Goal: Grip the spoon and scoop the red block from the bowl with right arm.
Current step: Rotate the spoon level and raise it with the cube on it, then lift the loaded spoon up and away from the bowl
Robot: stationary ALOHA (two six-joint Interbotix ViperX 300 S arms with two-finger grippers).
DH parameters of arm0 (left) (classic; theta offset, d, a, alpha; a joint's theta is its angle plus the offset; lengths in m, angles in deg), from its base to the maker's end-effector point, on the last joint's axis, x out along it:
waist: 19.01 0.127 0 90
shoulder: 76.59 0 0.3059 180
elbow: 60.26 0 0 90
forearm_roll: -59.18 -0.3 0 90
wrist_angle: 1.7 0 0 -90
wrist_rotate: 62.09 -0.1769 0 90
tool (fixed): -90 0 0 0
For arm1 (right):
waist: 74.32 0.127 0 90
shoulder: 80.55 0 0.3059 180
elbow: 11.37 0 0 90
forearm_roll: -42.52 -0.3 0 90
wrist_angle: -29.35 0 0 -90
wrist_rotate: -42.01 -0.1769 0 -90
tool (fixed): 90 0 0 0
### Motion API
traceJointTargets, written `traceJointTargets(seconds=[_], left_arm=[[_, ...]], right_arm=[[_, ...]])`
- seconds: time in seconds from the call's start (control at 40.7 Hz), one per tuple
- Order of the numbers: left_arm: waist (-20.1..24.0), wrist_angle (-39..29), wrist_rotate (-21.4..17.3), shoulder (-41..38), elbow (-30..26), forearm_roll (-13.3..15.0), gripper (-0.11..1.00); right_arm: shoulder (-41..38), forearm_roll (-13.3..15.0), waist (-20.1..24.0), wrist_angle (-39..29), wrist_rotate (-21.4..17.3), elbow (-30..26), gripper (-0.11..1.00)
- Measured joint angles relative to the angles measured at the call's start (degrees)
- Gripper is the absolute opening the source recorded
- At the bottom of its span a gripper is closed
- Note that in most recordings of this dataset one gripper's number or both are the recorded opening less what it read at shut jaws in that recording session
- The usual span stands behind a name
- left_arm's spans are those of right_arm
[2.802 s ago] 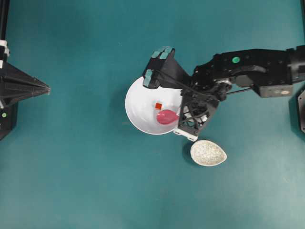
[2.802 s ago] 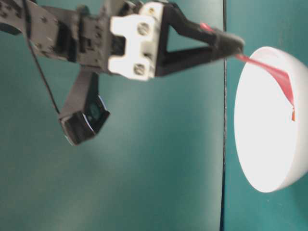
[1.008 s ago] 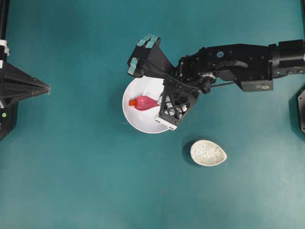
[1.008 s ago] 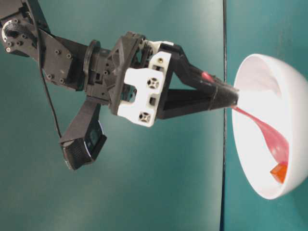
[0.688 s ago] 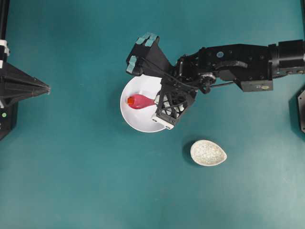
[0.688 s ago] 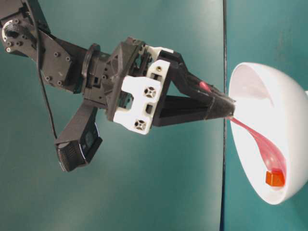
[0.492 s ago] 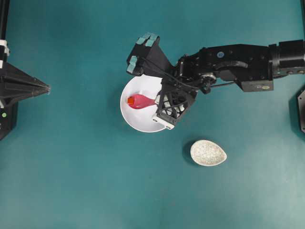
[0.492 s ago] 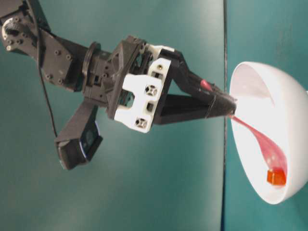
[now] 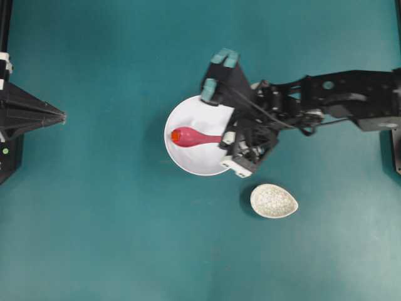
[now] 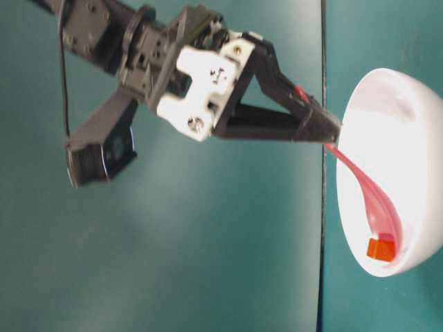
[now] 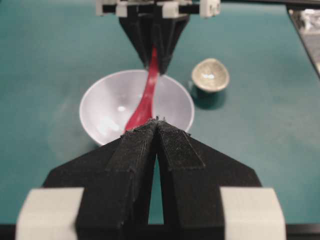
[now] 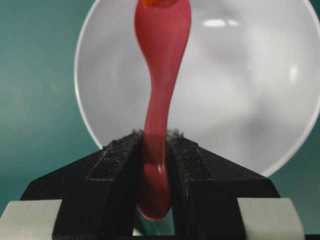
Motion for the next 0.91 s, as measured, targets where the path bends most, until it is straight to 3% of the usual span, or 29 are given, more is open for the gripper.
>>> traceJointTargets(seconds=[0.467, 0.91], left_arm=[[0.0, 0.1, 0.7, 0.0, 0.0, 0.0, 0.00], [0.0, 0.0, 0.9, 0.0, 0.0, 0.0, 0.00]], right_arm=[[12.4, -1.3, 0.2, 12.8, 0.0, 14.2, 0.22], [19.8, -2.1, 0.1, 12.4, -0.2, 12.1, 0.22]])
